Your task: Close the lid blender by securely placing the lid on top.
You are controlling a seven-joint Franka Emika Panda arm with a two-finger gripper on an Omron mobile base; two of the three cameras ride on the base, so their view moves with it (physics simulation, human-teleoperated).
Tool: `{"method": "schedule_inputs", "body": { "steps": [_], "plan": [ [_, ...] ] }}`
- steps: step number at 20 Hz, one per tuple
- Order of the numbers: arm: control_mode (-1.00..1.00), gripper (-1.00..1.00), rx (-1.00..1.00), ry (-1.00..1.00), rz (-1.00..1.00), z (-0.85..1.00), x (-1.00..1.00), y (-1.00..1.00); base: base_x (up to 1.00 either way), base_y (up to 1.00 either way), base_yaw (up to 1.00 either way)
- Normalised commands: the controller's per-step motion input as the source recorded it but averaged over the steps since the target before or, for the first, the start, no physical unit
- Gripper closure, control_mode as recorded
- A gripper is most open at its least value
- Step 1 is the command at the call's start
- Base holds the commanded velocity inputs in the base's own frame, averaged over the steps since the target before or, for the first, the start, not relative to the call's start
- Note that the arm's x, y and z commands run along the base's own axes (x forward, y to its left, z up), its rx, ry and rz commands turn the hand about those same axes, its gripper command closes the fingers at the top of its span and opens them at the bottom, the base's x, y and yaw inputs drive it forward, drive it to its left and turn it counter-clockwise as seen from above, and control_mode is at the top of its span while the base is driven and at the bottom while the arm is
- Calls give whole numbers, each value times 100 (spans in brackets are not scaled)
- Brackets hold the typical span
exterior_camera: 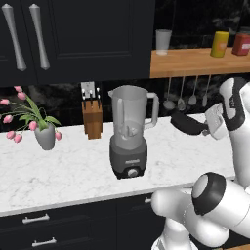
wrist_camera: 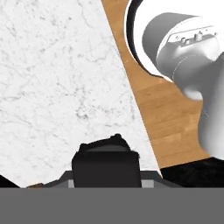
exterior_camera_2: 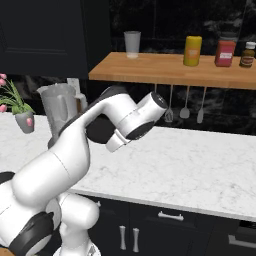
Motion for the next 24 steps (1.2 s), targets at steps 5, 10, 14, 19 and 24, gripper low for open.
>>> {"method": "schedule_inputs", "body": {
  "steps": [5,10,14,19,24],
  "plan": [
    [-100,100,10,0,-5,68,-14,5,0,0,0],
    [-100,100,1,-1,-1,54,-1,35,0,0,0],
    [-100,100,0,-1,0,55,0,48,0,0,0],
    [-100,100,0,-1,0,61,0,48,0,0,0],
    [-100,100,0,-1,-2,59,0,46,0,0,0]
  ]
}}
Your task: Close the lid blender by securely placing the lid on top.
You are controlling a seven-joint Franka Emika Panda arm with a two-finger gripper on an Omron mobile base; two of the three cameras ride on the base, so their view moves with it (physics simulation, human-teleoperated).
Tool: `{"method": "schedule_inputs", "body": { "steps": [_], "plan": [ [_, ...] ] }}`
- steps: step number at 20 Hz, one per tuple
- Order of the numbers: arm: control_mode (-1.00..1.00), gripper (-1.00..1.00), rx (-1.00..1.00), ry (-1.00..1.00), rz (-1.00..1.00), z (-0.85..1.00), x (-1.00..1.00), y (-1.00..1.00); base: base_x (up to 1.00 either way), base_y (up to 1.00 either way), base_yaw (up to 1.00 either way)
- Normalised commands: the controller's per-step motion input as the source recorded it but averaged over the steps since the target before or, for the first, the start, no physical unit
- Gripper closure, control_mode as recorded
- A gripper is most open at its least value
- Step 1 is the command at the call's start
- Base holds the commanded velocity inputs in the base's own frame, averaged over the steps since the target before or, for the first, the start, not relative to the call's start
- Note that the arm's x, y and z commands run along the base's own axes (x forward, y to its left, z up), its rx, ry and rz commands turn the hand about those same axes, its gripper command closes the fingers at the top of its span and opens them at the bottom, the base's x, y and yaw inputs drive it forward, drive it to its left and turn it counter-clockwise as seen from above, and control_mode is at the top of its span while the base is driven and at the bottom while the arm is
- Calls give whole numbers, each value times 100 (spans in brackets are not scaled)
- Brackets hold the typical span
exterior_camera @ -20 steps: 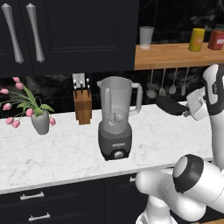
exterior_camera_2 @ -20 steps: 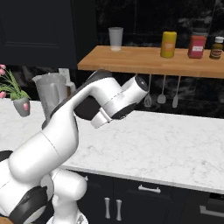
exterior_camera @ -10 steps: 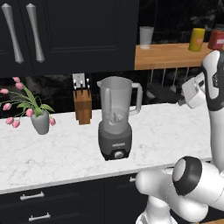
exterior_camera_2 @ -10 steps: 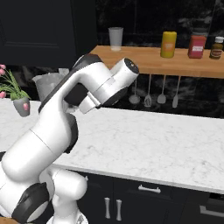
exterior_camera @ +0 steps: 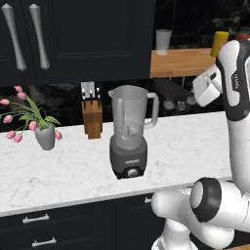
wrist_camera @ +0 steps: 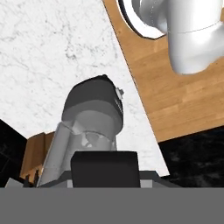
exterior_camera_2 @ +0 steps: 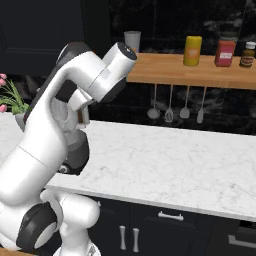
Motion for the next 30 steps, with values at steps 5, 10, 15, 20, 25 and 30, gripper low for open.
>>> {"method": "schedule_inputs", "body": {
  "steps": [5,10,15,20,25,30],
  "plan": [
    [-100,100,-3,0,-4,46,0,46,0,0,0],
    [-100,100,-9,3,-6,10,11,48,0,0,0],
    [-100,100,-9,6,-8,0,21,39,0,0,0],
    [-100,100,-7,5,-9,0,23,34,0,0,0],
    [-100,100,-7,2,-10,0,23,31,0,0,0],
    [-100,100,-7,0,-10,0,24,33,0,0,0]
  ]
}}
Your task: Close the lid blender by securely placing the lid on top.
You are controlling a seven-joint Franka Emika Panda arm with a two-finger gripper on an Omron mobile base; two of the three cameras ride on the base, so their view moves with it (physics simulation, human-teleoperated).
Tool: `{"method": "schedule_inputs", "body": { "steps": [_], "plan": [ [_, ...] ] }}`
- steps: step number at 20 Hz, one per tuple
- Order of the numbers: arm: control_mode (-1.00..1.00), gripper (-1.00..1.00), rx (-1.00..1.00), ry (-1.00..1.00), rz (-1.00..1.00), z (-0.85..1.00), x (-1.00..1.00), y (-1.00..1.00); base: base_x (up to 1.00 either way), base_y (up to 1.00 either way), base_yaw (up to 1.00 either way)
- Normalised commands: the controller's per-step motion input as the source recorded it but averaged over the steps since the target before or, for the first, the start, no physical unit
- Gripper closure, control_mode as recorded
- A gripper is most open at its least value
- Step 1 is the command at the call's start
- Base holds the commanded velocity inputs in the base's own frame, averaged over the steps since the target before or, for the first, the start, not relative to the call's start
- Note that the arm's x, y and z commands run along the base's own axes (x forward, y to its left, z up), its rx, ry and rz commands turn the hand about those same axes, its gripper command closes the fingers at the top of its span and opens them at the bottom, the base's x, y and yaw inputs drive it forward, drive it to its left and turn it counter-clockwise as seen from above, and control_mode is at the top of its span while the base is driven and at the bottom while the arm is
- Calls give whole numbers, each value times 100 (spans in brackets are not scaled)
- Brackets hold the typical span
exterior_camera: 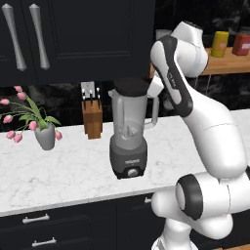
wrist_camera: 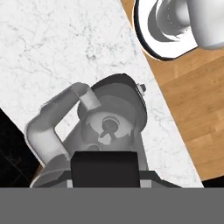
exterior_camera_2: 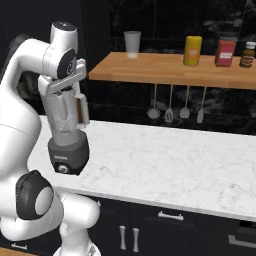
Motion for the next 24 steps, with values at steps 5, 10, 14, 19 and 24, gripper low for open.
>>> {"method": "schedule_inputs", "body": {
  "steps": [5,10,14,19,24],
  "plan": [
    [-100,100,-4,0,-9,0,20,23,0,0,0],
    [-100,100,-2,0,-9,0,15,6,0,0,0],
    [-100,100,-1,0,-11,0,13,0,0,0,0],
    [-100,100,-1,0,-12,0,9,0,0,0,0],
    [-100,100,-2,0,-12,0,14,5,0,0,0]
  ]
}}
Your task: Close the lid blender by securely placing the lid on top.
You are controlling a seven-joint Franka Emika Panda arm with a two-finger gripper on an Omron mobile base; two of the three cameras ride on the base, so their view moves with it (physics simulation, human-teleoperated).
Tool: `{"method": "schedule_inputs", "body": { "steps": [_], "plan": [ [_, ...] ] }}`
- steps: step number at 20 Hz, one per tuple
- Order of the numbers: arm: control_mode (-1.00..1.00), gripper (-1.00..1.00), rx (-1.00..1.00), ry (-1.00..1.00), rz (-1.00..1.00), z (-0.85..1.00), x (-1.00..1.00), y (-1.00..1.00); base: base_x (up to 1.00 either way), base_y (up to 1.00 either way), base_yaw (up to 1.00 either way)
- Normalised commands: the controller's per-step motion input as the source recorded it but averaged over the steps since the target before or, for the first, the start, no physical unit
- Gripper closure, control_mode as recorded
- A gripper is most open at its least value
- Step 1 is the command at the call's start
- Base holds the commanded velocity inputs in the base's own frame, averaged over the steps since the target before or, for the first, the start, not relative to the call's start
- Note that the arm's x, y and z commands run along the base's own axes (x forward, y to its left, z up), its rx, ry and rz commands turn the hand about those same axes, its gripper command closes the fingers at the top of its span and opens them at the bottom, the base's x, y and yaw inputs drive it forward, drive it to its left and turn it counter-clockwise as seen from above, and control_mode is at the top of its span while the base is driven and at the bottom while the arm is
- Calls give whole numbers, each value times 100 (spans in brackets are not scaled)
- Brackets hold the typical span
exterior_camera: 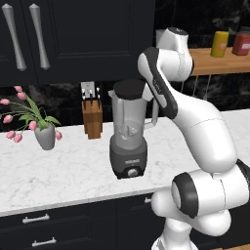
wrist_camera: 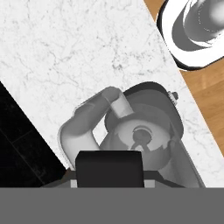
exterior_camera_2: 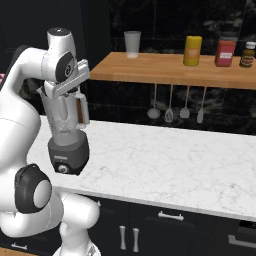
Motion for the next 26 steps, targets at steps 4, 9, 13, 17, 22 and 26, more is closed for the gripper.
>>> {"method": "schedule_inputs", "body": {
  "steps": [4,9,13,17,22,26],
  "plan": [
    [-100,100,-1,0,-11,0,13,15,0,0,0],
    [-100,100,0,4,-10,0,0,20,0,0,0],
    [-100,100,0,14,-9,0,-1,18,0,0,0],
    [-100,100,0,17,-9,0,-8,19,0,0,0],
    [-100,100,0,17,-9,0,-21,22,0,0,0],
    [-100,100,0,12,-6,0,-40,24,0,0,0]
  ]
}}
